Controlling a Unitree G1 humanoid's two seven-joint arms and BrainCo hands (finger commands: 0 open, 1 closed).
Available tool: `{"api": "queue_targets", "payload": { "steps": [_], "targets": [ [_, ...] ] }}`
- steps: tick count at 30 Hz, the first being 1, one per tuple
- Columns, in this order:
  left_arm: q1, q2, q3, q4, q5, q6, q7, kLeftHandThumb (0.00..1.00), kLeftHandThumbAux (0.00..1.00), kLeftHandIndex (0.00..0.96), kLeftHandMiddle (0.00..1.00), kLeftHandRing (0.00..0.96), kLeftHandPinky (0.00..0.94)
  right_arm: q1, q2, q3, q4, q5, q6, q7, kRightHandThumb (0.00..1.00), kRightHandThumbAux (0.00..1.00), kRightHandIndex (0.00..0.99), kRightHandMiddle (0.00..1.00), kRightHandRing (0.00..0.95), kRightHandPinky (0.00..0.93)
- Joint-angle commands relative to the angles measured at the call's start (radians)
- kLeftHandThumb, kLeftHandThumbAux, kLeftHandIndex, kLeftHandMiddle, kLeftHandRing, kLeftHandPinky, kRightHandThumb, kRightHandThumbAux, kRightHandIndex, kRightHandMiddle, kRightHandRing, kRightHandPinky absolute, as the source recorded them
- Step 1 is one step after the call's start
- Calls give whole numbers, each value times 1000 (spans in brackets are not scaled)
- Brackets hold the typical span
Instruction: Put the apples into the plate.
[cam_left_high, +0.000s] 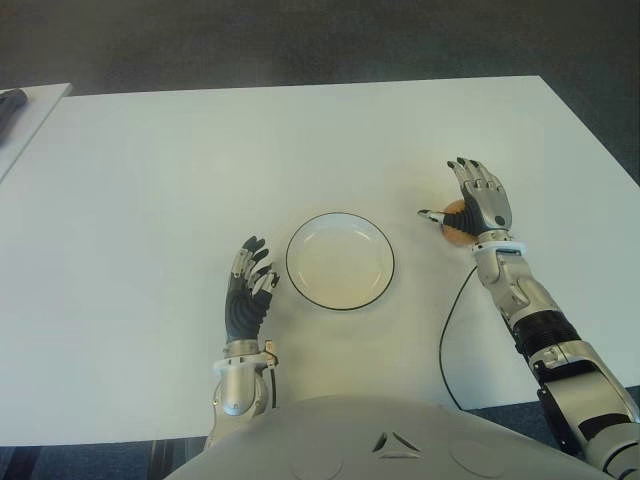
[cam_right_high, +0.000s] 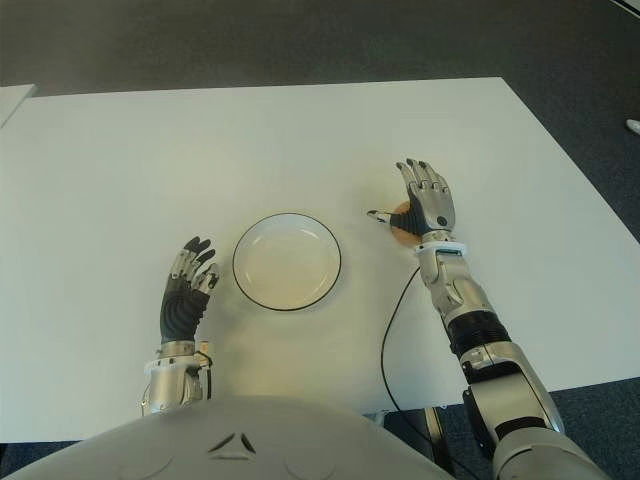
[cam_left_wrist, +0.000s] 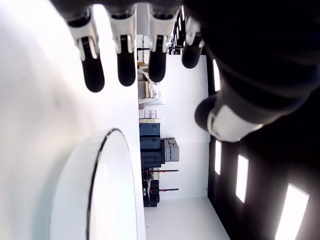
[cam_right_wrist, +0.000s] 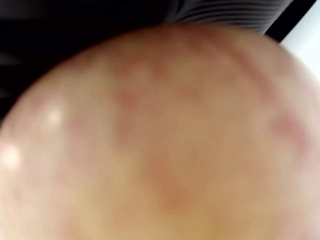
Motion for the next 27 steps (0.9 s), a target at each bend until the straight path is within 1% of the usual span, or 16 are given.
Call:
{"api": "queue_targets", "payload": {
  "steps": [1,7,13,15,18,21,24,27],
  "targets": [
    [11,-11,-14,-8,1,20,-7,107,620,129,157,179,250,45,21,25,27,3,28,34,433,462,54,65,31,40],
    [1,-10,-11,4,-11,3,-12,112,633,137,160,181,242,79,26,34,13,-1,36,15,433,468,53,72,35,41],
    [-7,-3,-8,24,-24,-18,-19,123,638,141,158,187,260,107,34,38,-9,-4,48,-2,442,469,51,78,44,64],
    [-4,0,-9,15,-27,-22,-21,123,634,145,161,193,267,128,36,37,-30,-2,56,-1,445,468,50,78,46,67],
    [-2,0,-9,-21,-29,-6,-24,127,631,150,161,194,266,145,38,37,-56,0,69,9,451,467,49,77,45,58],
    [7,-3,-10,-71,-29,4,-23,141,630,154,163,191,259,154,43,41,-54,3,72,11,457,466,48,75,40,48],
    [12,-1,-8,-75,-28,-14,-18,154,630,159,167,191,260,150,45,44,-35,6,65,7,461,465,47,72,35,38],
    [13,1,-4,-76,-23,-25,-11,167,636,172,182,205,283,151,48,46,-28,4,65,3,464,464,44,68,31,46]
  ]
}}
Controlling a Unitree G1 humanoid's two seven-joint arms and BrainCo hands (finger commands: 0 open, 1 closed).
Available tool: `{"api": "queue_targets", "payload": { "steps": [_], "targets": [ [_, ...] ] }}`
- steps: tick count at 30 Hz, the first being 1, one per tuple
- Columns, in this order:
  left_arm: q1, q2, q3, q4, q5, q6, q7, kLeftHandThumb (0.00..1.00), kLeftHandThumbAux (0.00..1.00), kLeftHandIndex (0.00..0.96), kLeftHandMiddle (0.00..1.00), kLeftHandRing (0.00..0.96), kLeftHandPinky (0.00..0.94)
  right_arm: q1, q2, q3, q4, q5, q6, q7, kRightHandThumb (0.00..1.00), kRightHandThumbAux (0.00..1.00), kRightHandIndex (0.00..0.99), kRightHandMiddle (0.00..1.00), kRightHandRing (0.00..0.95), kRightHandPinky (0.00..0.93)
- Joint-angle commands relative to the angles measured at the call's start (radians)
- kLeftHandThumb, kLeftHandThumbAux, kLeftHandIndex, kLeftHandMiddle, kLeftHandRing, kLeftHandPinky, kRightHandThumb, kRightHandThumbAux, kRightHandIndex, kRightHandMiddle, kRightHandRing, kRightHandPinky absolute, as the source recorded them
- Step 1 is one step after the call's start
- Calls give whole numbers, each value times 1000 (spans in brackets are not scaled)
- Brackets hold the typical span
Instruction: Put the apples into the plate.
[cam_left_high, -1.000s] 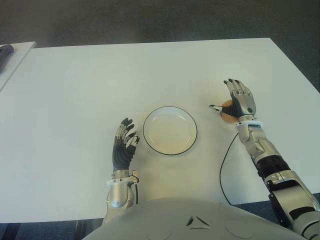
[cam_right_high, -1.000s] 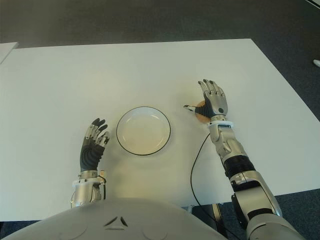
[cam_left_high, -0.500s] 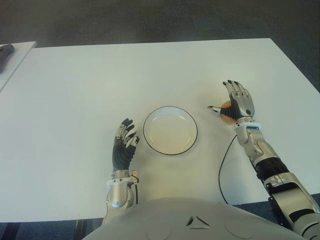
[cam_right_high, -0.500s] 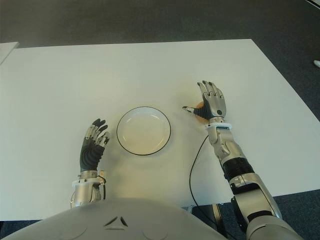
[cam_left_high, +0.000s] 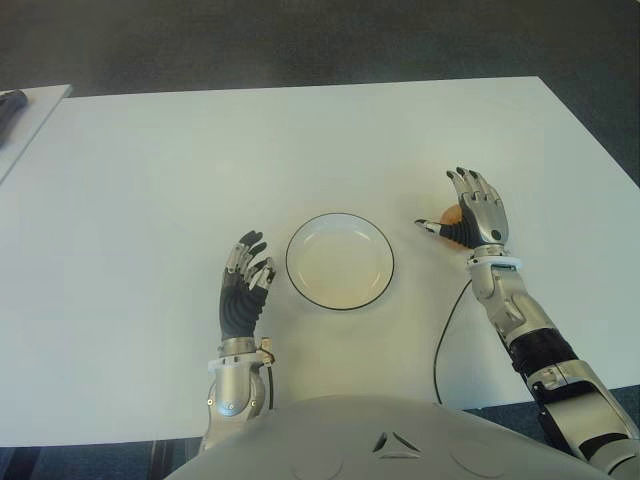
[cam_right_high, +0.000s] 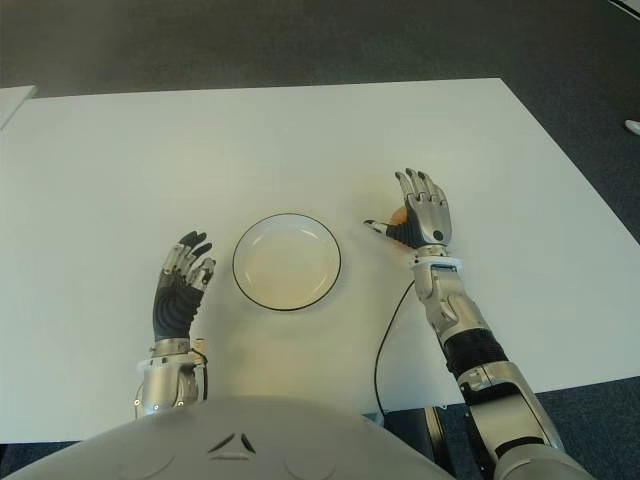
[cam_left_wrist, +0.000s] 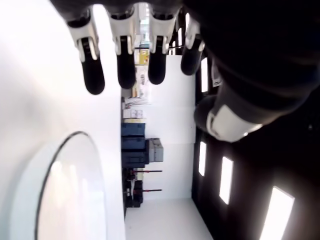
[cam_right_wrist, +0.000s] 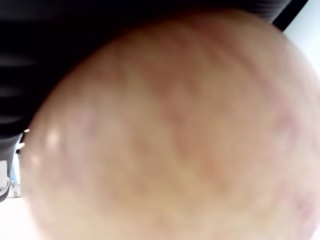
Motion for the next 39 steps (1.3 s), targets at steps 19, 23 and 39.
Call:
{"api": "queue_targets", "payload": {
  "steps": [19,23,39],
  "targets": [
    [19,-29,0,-69,49,54,26,184,652,173,188,206,281,93,30,69,-38,-40,92,99,438,475,45,74,49,78],
    [20,-29,3,-73,54,61,31,180,651,176,188,209,289,91,39,83,-16,-48,101,103,432,472,49,77,53,78],
    [41,-33,10,-92,53,69,32,189,661,178,187,210,287,22,60,111,196,-13,0,73,432,460,51,77,46,46]
  ]
}}
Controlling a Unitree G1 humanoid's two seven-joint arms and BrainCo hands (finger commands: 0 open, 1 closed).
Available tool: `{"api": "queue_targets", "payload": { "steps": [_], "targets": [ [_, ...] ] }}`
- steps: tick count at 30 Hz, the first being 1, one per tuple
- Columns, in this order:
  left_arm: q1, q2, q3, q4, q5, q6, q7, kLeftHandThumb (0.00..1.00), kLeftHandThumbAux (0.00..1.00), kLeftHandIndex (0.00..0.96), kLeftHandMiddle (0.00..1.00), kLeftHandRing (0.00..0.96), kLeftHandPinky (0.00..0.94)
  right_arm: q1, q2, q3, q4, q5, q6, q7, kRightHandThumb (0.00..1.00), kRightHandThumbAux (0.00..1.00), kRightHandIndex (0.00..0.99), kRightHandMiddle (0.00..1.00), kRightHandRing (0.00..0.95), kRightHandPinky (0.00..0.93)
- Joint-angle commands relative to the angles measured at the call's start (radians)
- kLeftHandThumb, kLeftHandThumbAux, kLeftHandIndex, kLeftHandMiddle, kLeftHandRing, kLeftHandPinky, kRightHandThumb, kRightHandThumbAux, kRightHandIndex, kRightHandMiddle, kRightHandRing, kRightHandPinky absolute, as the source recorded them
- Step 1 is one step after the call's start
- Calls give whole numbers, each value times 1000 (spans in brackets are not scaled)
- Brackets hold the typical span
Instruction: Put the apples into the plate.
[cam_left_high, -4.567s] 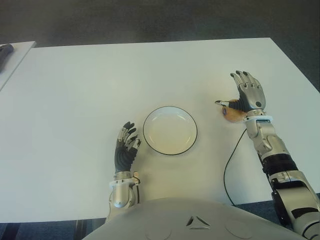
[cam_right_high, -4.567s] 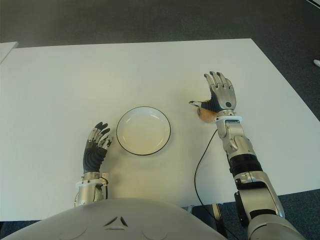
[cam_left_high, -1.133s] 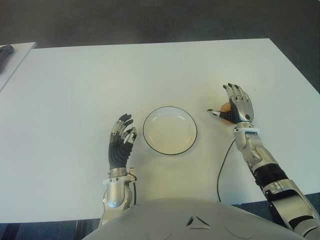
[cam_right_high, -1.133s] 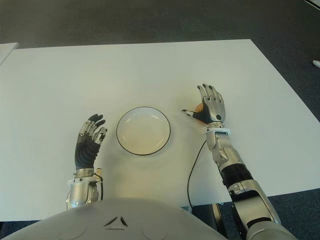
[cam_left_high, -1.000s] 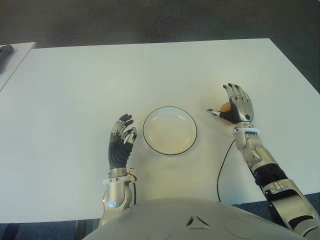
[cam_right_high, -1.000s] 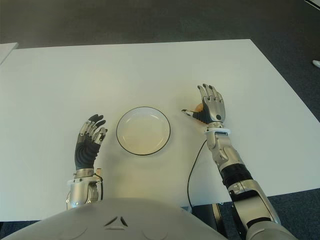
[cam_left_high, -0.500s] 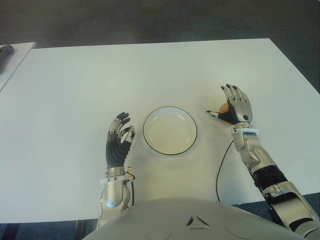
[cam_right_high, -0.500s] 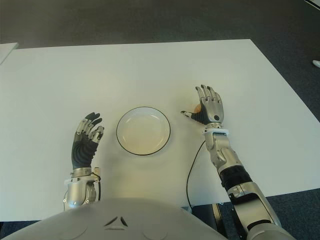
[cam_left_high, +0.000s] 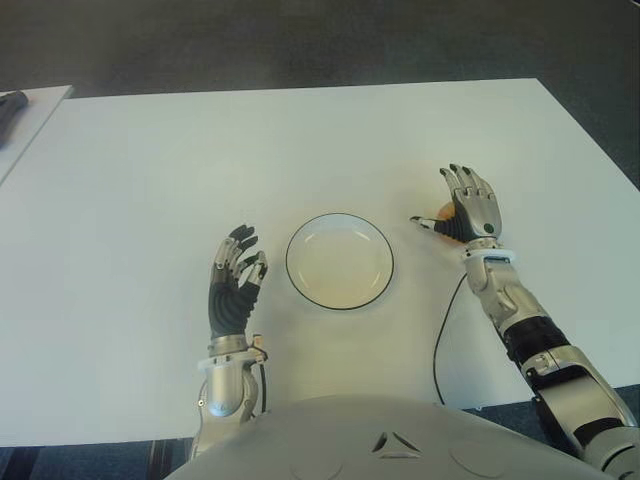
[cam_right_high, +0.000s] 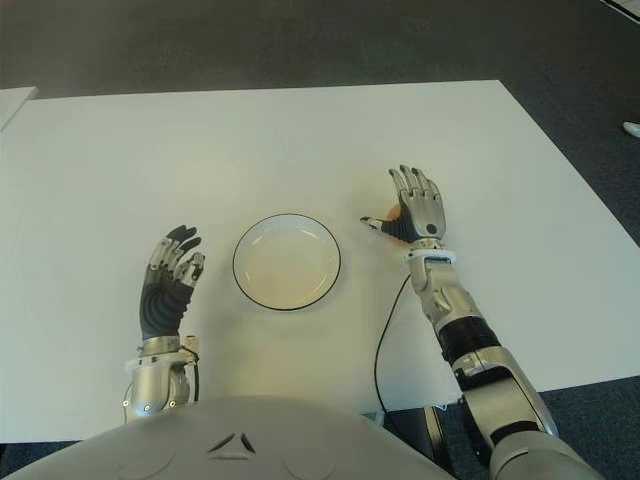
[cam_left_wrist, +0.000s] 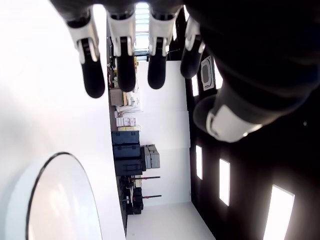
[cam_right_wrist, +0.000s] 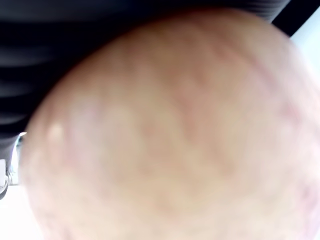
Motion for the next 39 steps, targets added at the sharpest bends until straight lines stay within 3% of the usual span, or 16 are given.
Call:
{"api": "queue_targets", "payload": {
  "steps": [1,16,35,39],
  "targets": [
    [17,-32,-13,-16,8,18,19,191,662,179,188,210,287,88,43,67,104,11,1,90,432,460,51,77,46,44],
    [46,-19,-16,-49,-7,45,4,189,663,176,193,212,285,28,53,90,238,29,-59,89,433,471,32,66,32,38],
    [39,-6,12,-49,-34,37,-1,209,684,181,206,233,295,60,61,97,203,26,-40,50,492,482,36,103,84,126],
    [38,-7,14,-53,-35,47,-2,206,691,173,202,233,294,68,63,92,192,25,-35,20,494,483,51,149,132,175]
  ]
}}
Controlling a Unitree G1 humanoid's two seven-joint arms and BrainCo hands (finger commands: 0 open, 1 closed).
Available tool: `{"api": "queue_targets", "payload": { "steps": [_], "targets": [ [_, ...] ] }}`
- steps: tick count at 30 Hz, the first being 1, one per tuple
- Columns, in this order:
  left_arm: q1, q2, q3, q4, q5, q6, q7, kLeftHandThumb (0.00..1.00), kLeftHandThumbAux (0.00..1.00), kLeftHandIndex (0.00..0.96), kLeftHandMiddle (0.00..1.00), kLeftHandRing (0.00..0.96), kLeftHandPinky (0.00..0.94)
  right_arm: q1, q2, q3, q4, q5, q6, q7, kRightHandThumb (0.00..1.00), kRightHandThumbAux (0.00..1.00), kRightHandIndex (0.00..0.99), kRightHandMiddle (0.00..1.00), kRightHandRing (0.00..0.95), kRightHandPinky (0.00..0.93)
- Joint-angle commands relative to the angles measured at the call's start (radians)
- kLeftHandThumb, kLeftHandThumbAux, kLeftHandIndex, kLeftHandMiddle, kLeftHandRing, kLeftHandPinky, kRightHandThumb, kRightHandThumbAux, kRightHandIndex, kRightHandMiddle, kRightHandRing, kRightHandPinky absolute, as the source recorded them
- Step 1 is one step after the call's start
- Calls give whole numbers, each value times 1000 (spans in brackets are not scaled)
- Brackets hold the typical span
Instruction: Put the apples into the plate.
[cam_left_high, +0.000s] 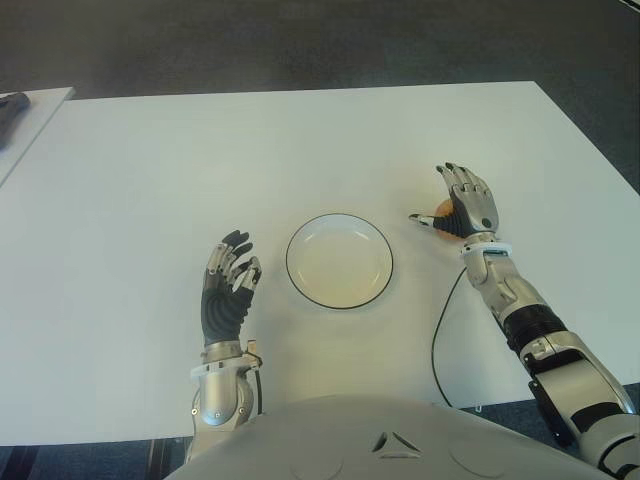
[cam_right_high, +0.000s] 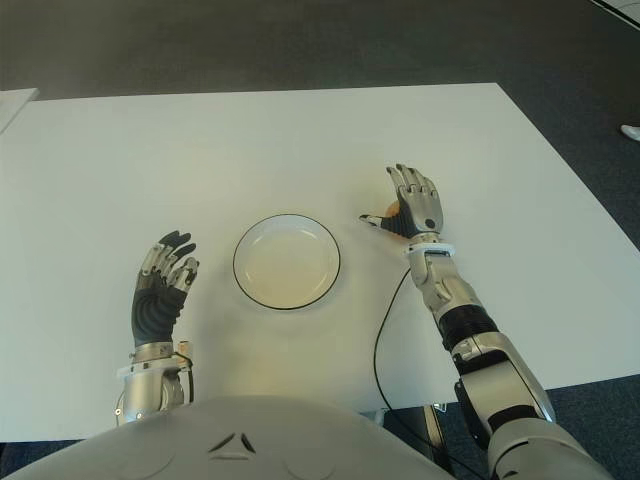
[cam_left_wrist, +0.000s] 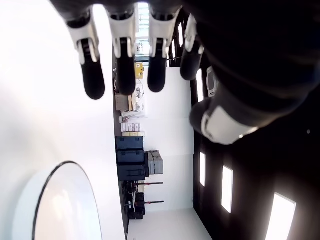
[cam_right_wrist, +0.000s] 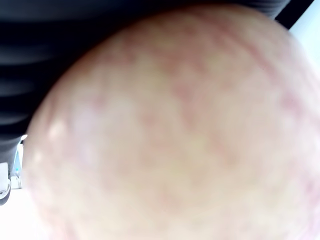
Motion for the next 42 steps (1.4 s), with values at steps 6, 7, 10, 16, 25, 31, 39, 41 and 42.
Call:
{"api": "queue_targets", "payload": {
  "steps": [6,7,10,16,25,31,39,41,42],
  "targets": [
    [-11,-11,6,-8,-31,31,-15,223,705,191,201,227,287,133,84,48,49,7,82,35,588,504,284,406,354,355],
    [-13,-11,7,-8,-37,33,-16,227,706,194,201,226,287,130,88,47,48,9,95,40,601,508,312,438,388,381],
    [-18,-9,10,-8,-45,36,-16,234,713,197,204,226,288,126,95,46,43,11,126,52,676,639,390,524,492,475],
    [-20,-8,15,-11,-41,35,-9,250,706,203,206,227,290,123,104,41,12,23,174,96,821,673,408,511,602,616],
    [-18,-12,22,-28,-49,62,-7,269,689,208,201,221,285,200,105,5,-311,74,345,322,848,675,419,511,679,691],
    [-18,-16,26,-40,-73,76,-12,298,683,213,208,230,295,195,127,-16,-316,90,360,326,850,675,421,501,697,702],
    [-20,-11,31,-44,-89,73,-23,307,666,203,203,230,292,182,137,-41,-288,97,331,297,851,676,421,496,721,740],
    [-20,-7,32,-46,-99,72,-31,310,661,205,203,233,298,179,137,-49,-280,101,319,289,851,676,419,498,730,750],
    [-20,-6,33,-46,-104,72,-35,312,658,204,203,234,299,177,136,-52,-278,103,316,286,851,676,418,499,735,756]
  ]
}}
